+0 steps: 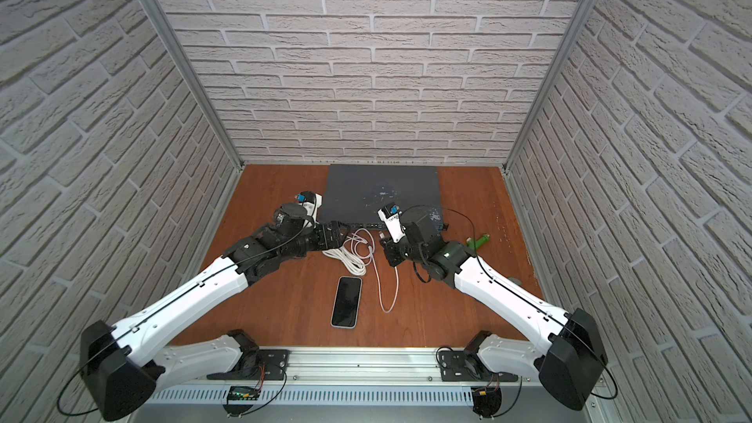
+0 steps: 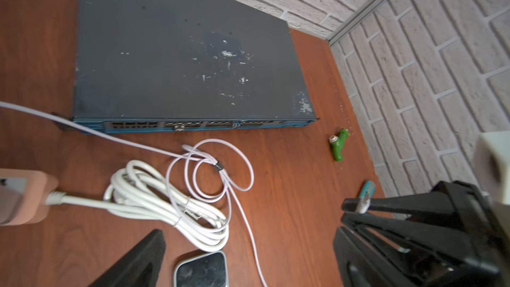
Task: Plug the charging cable into the phone
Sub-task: Pick up the charging cable from the center of the board, then pick up the phone at the center of the board.
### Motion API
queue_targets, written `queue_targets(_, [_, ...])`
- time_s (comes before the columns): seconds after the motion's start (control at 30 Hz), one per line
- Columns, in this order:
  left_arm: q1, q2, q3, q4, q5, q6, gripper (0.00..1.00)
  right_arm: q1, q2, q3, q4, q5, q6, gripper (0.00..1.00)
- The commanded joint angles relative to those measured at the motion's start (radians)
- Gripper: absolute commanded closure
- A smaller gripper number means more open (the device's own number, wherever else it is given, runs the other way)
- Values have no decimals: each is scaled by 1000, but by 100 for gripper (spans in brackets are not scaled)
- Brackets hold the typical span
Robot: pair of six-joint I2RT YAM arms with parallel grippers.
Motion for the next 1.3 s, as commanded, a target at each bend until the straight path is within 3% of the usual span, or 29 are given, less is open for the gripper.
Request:
queue_targets(0.0, [0,3,50,-179,-109,31,2,-11,-31,0,-33,48,1,97])
queue_targets(0.5, [-40,76,-3,-284,-192,-12,2,-12,-128,51,-114,59,-6,97])
queue_targets(1.27, [-247,342,71,-328,-255,-94,2,-12,-125,83,-241,155,17,97])
